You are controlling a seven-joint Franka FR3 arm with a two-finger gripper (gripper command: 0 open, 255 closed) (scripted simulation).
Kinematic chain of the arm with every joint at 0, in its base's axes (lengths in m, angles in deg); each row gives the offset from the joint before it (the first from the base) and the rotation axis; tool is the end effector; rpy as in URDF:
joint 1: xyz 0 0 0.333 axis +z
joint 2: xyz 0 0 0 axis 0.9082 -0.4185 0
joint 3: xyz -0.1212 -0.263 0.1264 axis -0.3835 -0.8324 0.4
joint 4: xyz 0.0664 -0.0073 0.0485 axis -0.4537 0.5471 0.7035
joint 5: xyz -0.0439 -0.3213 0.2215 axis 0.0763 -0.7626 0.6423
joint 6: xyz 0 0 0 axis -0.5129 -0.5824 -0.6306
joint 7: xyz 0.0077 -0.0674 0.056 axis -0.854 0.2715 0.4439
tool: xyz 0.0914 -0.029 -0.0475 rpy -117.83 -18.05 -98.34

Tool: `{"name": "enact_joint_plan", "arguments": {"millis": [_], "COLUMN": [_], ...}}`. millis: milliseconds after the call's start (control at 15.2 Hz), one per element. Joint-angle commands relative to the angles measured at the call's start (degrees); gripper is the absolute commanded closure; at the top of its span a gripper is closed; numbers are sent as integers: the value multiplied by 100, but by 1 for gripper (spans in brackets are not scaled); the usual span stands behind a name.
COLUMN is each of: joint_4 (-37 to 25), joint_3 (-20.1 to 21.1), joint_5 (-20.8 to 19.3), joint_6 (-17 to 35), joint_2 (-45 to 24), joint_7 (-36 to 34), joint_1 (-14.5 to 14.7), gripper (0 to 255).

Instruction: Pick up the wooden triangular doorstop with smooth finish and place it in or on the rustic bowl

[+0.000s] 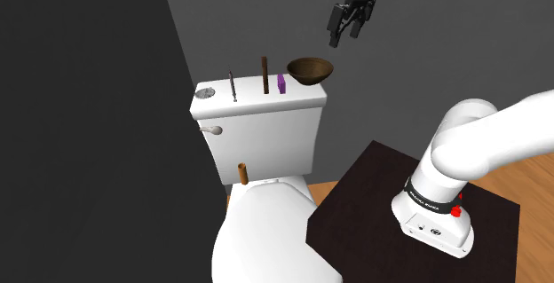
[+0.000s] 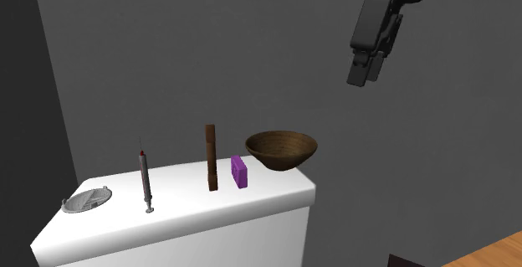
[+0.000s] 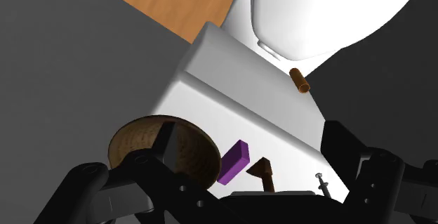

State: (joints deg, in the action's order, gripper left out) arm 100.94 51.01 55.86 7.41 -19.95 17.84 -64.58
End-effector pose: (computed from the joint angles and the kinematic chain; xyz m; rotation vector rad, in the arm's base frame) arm 0.3107 0.0068 0.6402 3.0873 -0.1569 0.3240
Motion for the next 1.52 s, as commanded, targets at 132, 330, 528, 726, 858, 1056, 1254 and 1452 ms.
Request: {"name": "enact_joint_plan", "arguments": {"millis": [132,330,528,726,858,1056,1254,1452], "joint_4": [-99,-306,-582,-927,-1195,-1655,-2187,-2714], "joint_3": [32,80,130,177,208,252,290,318], "joint_5": [12,23,24,11,-4,-39,-87,-136], "joint_6": [302,716,1079,1385,1557,1762,1904,1974], "joint_2": [-385,-984,-1600,-2229,-2653,-3296,-3949,-4529], "joint_7": [-42,-104,-164,-228,-270,-335,-401,-457], "joint_1": [5,8,6,6,5,6,13,26], "gripper": [0,0,0,0,0,0,0,0]}}
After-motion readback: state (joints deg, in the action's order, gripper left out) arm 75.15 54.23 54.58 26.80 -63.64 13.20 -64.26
